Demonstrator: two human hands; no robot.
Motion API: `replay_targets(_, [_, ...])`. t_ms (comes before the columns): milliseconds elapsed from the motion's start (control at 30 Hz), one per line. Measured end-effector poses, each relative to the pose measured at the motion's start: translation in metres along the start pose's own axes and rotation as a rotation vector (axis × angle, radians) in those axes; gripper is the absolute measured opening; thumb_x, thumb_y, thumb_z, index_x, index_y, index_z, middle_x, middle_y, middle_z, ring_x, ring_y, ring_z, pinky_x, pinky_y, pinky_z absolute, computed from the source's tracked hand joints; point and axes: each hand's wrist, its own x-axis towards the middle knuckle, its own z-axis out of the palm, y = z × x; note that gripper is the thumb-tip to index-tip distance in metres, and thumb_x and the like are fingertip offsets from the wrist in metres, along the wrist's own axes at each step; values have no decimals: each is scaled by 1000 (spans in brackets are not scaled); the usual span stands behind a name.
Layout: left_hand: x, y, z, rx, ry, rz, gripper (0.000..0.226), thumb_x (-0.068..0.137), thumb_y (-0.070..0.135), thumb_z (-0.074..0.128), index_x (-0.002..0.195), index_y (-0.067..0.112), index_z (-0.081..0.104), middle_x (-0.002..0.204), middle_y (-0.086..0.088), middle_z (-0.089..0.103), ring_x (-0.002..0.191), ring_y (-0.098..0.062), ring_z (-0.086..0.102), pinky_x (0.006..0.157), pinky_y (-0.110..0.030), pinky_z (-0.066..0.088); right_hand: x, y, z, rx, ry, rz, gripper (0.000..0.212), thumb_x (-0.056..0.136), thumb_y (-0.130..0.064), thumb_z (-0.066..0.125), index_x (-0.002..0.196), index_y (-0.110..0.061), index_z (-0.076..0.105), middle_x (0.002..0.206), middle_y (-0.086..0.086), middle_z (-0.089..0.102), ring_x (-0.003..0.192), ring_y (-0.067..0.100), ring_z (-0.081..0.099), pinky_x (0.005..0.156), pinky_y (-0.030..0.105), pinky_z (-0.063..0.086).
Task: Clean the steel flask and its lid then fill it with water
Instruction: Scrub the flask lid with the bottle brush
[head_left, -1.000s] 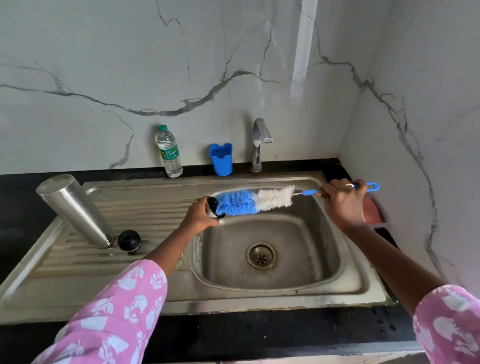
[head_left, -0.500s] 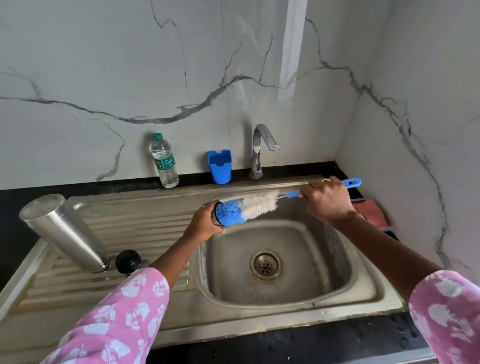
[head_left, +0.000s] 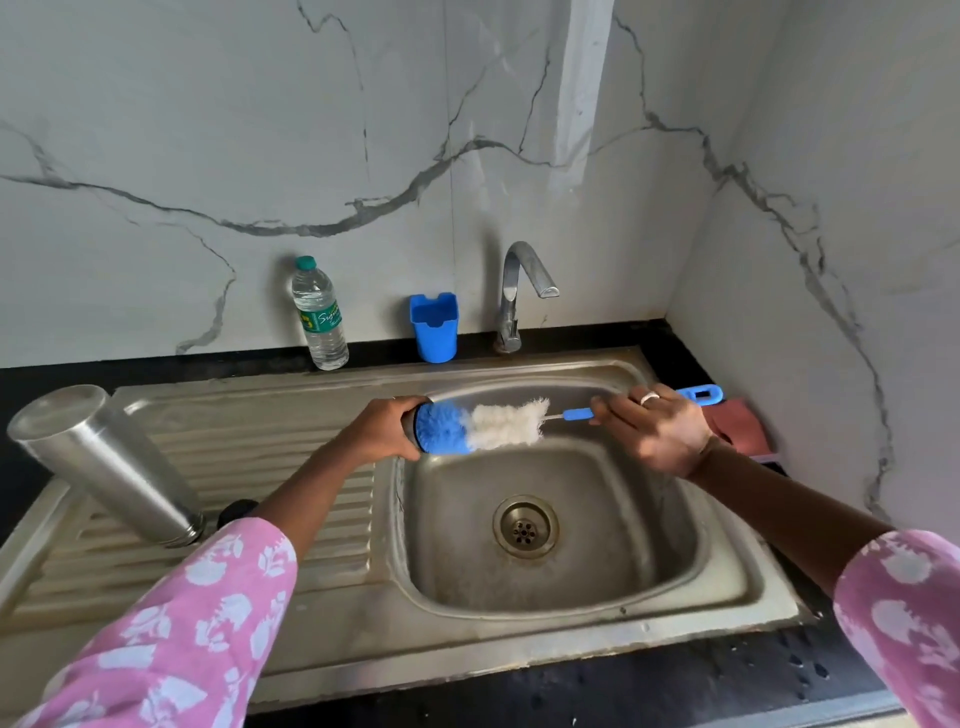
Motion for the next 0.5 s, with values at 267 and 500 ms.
replay_targets(267, [1, 15, 14, -23, 119, 28, 76, 55, -2, 80, 126, 9, 56, 111, -9, 64, 101, -23, 60, 81, -20, 40, 36, 12, -11, 848, -1175, 1211, 22, 94, -20, 47, 93, -12, 68, 58, 0, 49, 43, 14, 47, 44, 16, 32])
replay_targets(500, [0, 23, 19, -20, 143, -21, 79, 56, -4, 79, 130, 7, 53, 115, -12, 61, 104, -23, 58, 84, -22, 43, 11, 11, -10, 196, -582, 354, 12, 86, -18, 51, 83, -10, 59, 67, 5, 56, 55, 25, 58, 47, 26, 36])
